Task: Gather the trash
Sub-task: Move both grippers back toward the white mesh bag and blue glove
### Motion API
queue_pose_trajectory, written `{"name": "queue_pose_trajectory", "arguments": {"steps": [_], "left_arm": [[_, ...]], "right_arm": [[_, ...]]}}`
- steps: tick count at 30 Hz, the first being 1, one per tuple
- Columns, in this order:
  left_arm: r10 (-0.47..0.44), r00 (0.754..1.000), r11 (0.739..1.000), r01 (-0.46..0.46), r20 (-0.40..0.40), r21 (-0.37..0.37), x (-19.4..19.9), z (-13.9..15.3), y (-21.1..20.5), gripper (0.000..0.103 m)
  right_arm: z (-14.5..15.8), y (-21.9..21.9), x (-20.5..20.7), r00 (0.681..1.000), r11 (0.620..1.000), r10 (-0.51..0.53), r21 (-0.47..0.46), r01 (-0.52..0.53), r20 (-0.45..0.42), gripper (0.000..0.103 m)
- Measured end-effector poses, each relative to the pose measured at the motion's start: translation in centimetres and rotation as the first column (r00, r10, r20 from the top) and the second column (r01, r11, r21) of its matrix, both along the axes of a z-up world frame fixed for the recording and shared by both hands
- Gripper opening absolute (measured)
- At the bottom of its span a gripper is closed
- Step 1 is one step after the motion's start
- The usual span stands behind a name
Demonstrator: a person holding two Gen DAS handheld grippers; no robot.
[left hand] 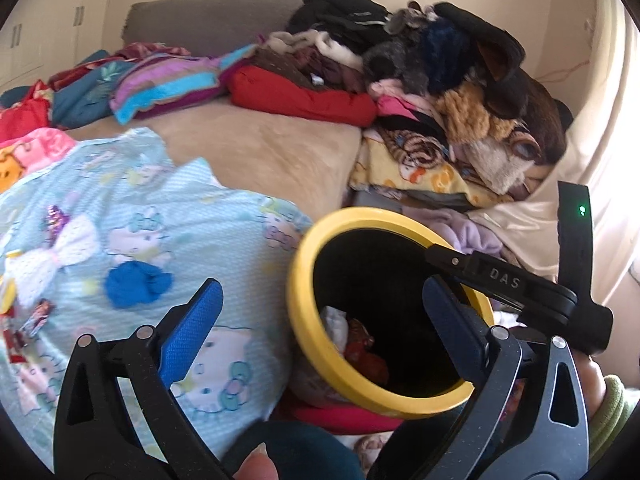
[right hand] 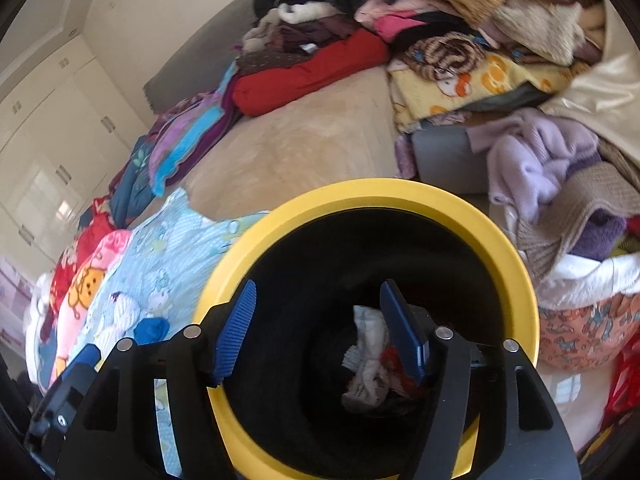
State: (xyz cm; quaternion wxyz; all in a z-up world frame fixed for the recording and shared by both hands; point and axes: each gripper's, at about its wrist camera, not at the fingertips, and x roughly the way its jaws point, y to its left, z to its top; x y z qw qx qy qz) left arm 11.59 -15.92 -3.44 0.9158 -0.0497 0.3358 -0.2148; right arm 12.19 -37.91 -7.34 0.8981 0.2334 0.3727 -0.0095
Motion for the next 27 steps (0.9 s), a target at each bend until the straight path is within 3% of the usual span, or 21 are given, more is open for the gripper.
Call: {"name": "queue_pose_trajectory", "arguments": {"steps": [13,27], "left_arm": [[0.168,0.983,0.986,-0.169,0.072,0.006,-1.0,1.7,6.4,0.092],[0.287,0.954,0.958,-0.286,0.087,-0.017,-1.3,1.8,12.3,0.092]], "right_arm": [[2.1,6.0,-0.2,0.989,0.988,0.143,-0.072,-0.139,0.049,0.066],[3.1,12.0,-0.6,0.960,0.959,0.268,-0.116,-0.257,0.087,0.069]]}}
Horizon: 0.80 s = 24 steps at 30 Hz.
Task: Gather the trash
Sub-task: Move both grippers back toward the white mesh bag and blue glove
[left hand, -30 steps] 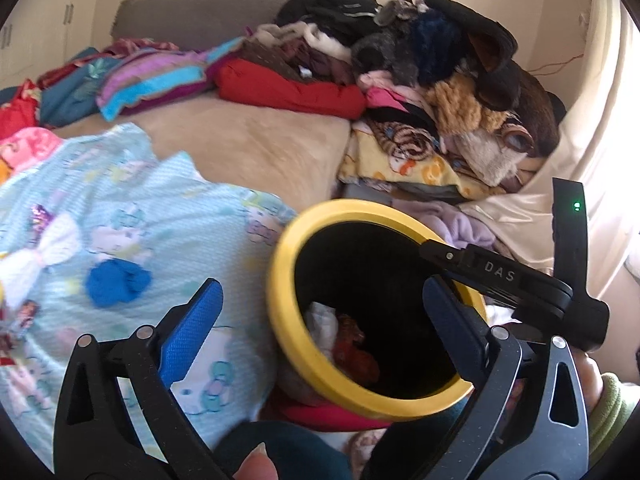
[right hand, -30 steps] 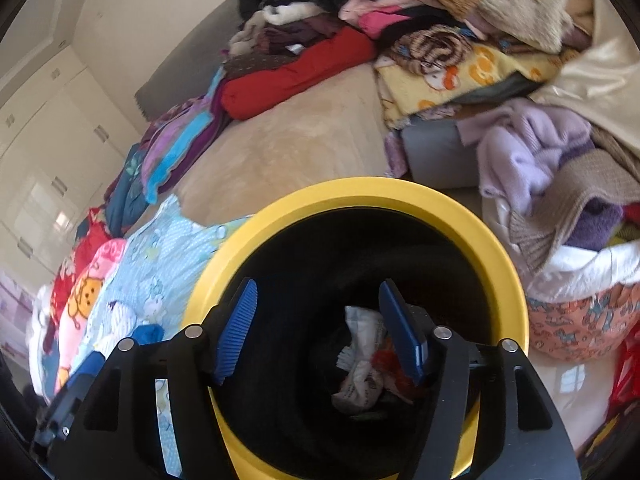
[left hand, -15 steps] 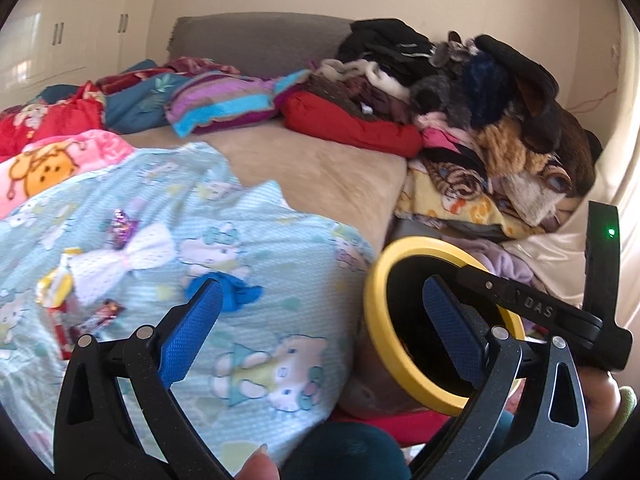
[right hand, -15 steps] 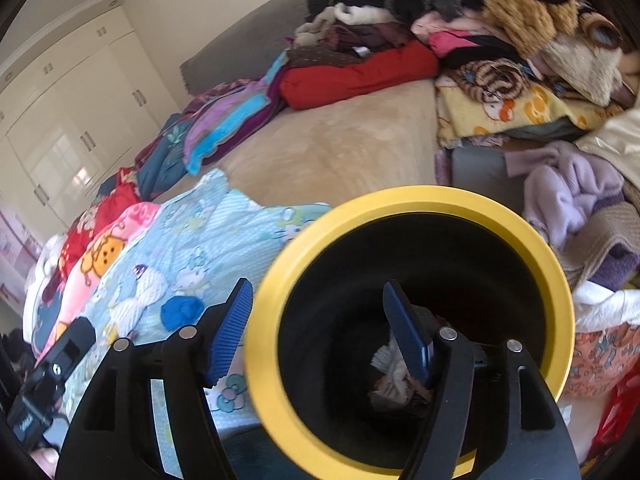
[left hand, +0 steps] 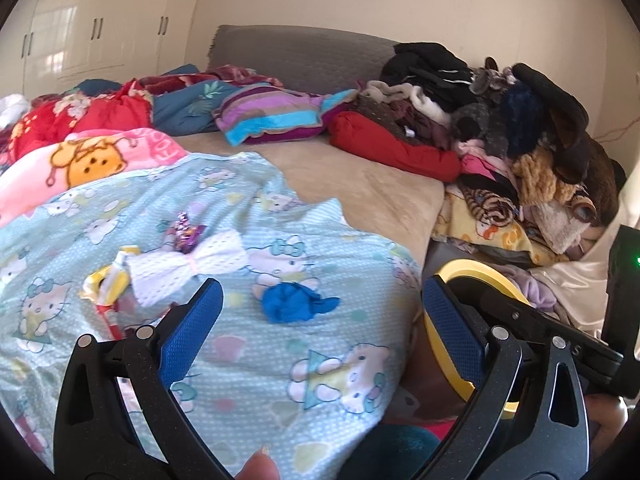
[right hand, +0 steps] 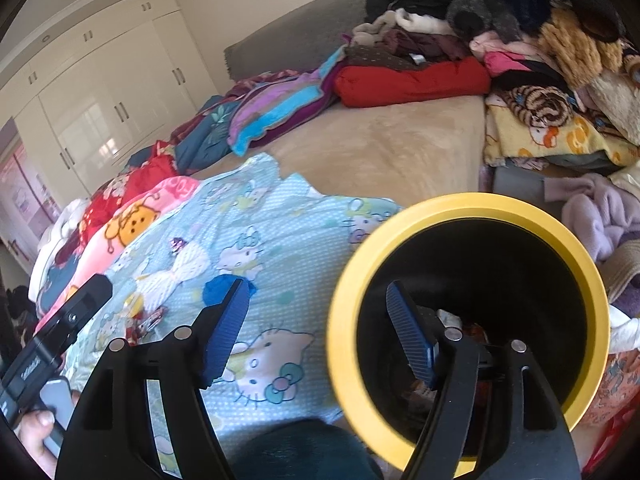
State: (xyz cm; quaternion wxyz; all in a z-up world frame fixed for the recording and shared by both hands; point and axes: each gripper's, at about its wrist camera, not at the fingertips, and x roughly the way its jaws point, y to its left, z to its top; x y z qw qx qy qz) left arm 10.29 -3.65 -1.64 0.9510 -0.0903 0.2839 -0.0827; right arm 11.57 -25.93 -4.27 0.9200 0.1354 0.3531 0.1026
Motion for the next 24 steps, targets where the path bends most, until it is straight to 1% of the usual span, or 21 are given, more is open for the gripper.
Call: {"name": "queue_pose_trajectory", "arguments": {"steps": [9,18,24], "left_arm": [[0.074,0.997,0.997,-0.074,-0.004,-0.023,0.1,-0.5,3.5,0.092],[0.129,0.991,0.990,-0.130,-0.031,-0.054,0.9,-1.6,6.9,0.092],[0.153,0.985,0.984,-0.159,-0.075,-0.081,2.0,-2.8,9.4,0.092]], "right_arm": [[0.2,3.7,-0.5,0.997,0.998,0.068,-0.012,-0.068,0.041,0.071],[-0.9,7.6,0.5,0.990,0.989,0.137,-0.053,-0.136,0.024,0.071],[-1.8,9.7,1.9,0.985,0.981,0.173,-0.084,-0.172,0.007,0.071]]}}
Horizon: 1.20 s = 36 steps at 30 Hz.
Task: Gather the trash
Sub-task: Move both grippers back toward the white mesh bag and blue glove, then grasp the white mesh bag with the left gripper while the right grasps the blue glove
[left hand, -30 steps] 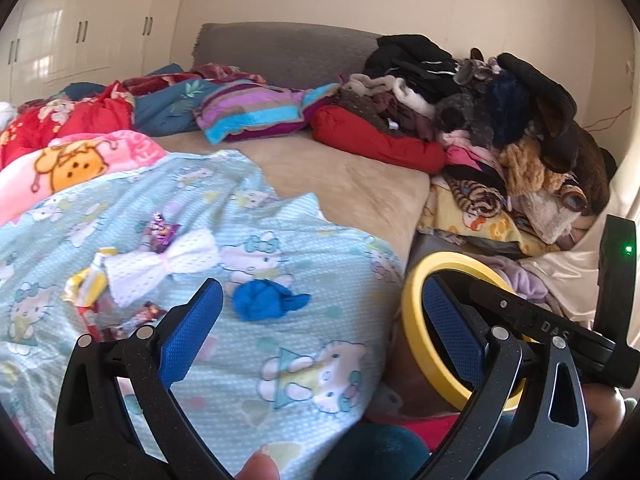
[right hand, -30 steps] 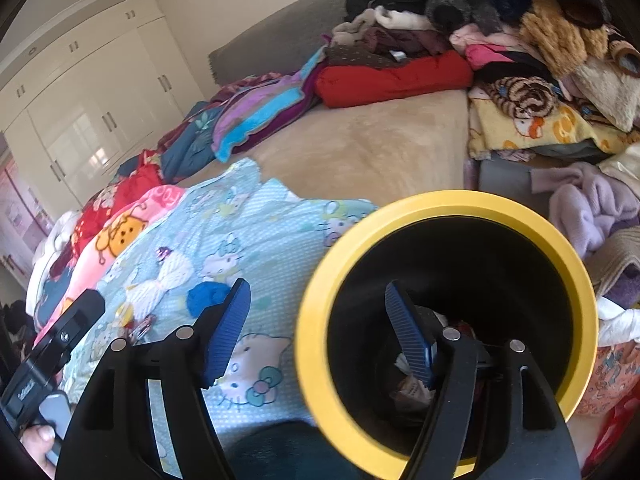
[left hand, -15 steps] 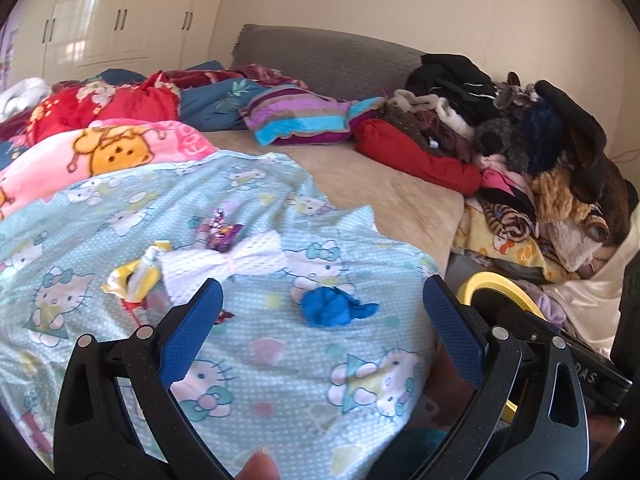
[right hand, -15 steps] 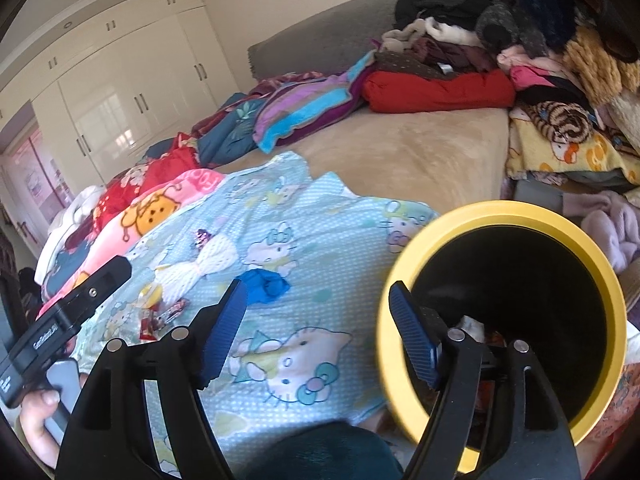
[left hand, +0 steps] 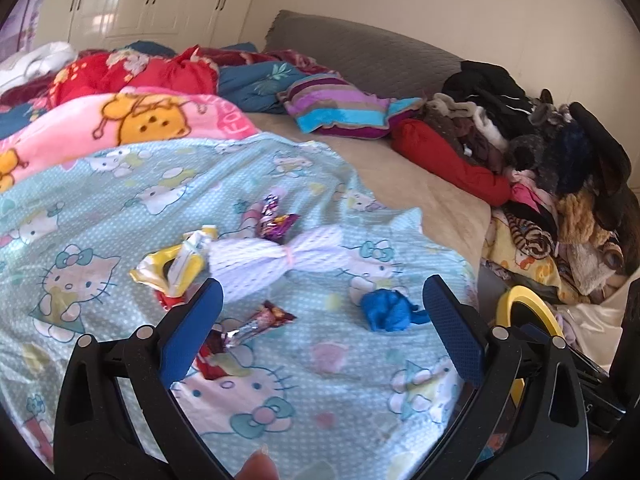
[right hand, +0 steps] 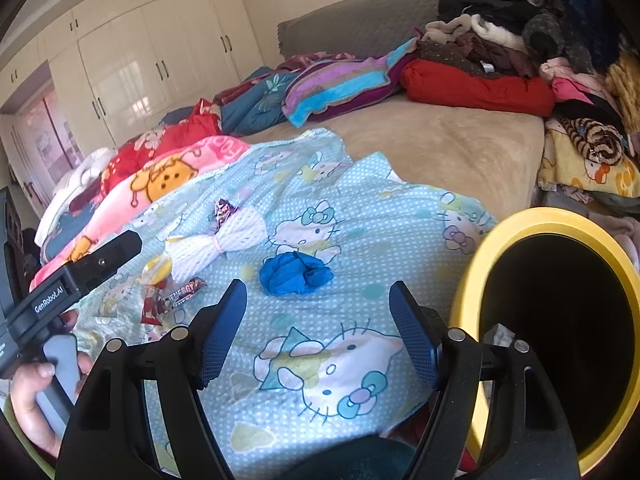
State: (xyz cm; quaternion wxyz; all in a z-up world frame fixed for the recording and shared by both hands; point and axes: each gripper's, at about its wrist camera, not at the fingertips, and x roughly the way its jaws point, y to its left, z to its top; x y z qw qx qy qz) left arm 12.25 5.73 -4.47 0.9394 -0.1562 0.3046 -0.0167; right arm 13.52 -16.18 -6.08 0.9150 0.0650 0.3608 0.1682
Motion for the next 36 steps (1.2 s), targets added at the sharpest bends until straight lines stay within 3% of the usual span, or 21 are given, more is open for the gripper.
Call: {"name": "queue_pose_trajectory", "arguments": {"steps": [5,12,24,25,27,30,33,36], "left_arm": [[0.004,0.999,0.999,-0.006,-0.049,-0.039,1.8,-1.3,2.0,0.085],[-0.004,0.991,0.999,-0.001,-0.133,-0.039,4.4,-3.4,3.2,0.059],[0.040,0.963,0.998,-0.054,-0.267,-0.045,8.4,-6.8,4.8,0.050],[0.040,0.962,0.998,-0.054,-0.271,-0.045,8.6,-7.0,4.8,0.050],[0.043,0.958,0.998,-0.056,-0.282,-0.038,8.8,-7.3,4.6,0.050],[0.049,0.956,0.997,-0.063,-0.289,-0.040,8.9,-7.8,4.7,0.050],[0.051,0.957,0.998,-0.062,-0.284,-0.030,8.8,-7.8,4.6,0.045],[0.050,0.957,0.998,-0.056,-0.287,-0.013,8.7,-7.9,4.3,0.040]], "right_arm": [[-0.9,1.4,1.5,1.000,1.000,0.018,-0.019,-0.019,-0.020,0.071],[-2.4,3.3,3.9,0.998,0.996,0.046,-0.069,-0.049,-0.044,0.071],[-5.2,6.4,8.2,0.989,0.991,0.065,-0.103,-0.079,-0.130,0.070],[-5.7,6.6,8.4,0.988,0.991,0.064,-0.109,-0.081,-0.144,0.068],[-6.8,6.9,9.0,0.980,0.988,0.070,-0.121,-0.094,-0.188,0.041],[-7.8,6.8,8.9,0.975,0.989,0.068,-0.114,-0.094,-0.212,0.022],[-7.6,6.3,8.0,0.979,0.992,0.073,-0.086,-0.090,-0.191,0.015],[-6.9,5.2,7.1,0.983,0.997,0.053,-0.038,-0.061,-0.178,0.014]]}}
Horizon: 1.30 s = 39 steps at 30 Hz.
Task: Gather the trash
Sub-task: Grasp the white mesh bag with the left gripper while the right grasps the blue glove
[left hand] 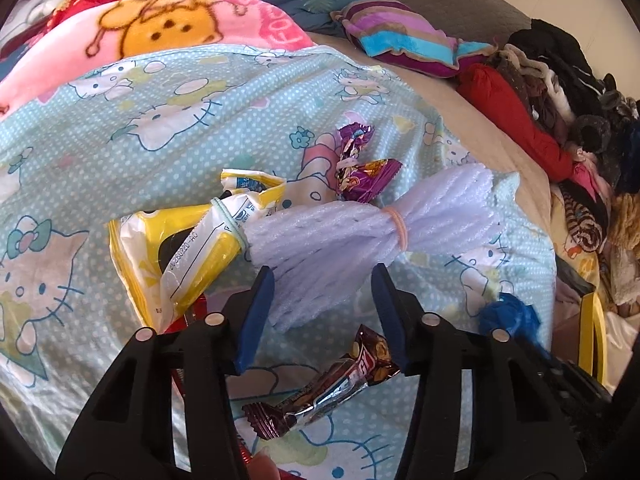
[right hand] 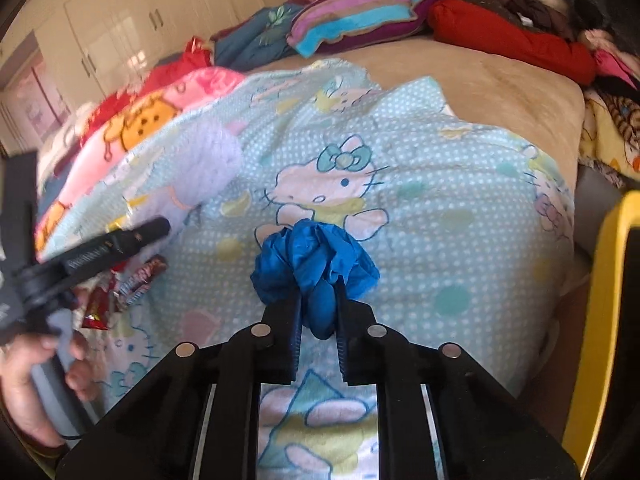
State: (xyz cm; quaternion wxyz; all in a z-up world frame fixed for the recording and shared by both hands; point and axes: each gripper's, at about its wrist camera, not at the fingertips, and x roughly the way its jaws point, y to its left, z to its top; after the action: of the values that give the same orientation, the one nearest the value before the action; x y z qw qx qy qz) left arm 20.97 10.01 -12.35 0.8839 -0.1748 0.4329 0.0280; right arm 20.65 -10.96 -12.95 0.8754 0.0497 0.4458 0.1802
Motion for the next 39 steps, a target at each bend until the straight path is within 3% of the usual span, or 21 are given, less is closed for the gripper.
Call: {"name": "queue_pose_trajectory", "arguments": {"steps": [3,7,10,13,20,29,31,36,39], "left_arm": [[-0.015,1.000,0.999,0.015,-0.005,0.032,0.0,0.0,-0.5,0.034],[-0.059,0.998,0.994,0.060,-0.016,0.090,0.0,0.0,-1.8,0.014],[-0.089,0.996,0.988,0.090,-0.012,0.125,-0.2,-0.2,-2.8,0.005],[-0.085,0.996,0.991,0.084,0.006,0.104,-0.6,-0.1,-2.7,0.000],[-0.102,0.992,0.994,0.099,0.075,0.043,-2.3,1.0,-2.8,0.000],[-0.061,0.983,0.997,0.050,0.172,0.065,-3.7,3.8,-1.8,0.003],[-0.063,0.983,0.995,0.048,0.174,0.090,-3.3,4.0,-1.4,0.018],[-0.135,0.988,0.967,0.113,0.082,0.229,-0.7,3.0,-1.4,0.035],[-0.189,0.982,0.932,0.172,0.023,0.318,0.3,2.1,-2.0,0.035]], "right_arm": [[0.6,-0.8,-0.9,1.000,0.999,-0.013,0.037,0.013,0.007,0.014],[1.1,-1.6,-2.1,1.000,0.997,-0.027,0.072,0.026,0.005,0.014],[1.5,-1.9,-2.8,1.000,0.996,-0.026,0.091,0.025,0.004,0.014],[1.9,-2.3,-3.5,1.000,0.994,-0.023,0.110,0.023,0.005,0.014],[3.1,-2.8,-4.6,1.000,0.991,-0.009,0.132,0.007,0.018,0.014],[4.5,-3.7,-5.3,0.999,0.987,-0.016,0.159,0.011,0.033,0.014],[4.9,-4.1,-5.4,0.999,0.987,-0.019,0.162,0.013,0.038,0.014],[6.0,-4.9,-5.7,0.998,0.985,-0.023,0.170,0.013,0.059,0.014],[6.5,-5.9,-5.8,0.997,0.982,-0.040,0.185,0.028,0.065,0.014]]}}
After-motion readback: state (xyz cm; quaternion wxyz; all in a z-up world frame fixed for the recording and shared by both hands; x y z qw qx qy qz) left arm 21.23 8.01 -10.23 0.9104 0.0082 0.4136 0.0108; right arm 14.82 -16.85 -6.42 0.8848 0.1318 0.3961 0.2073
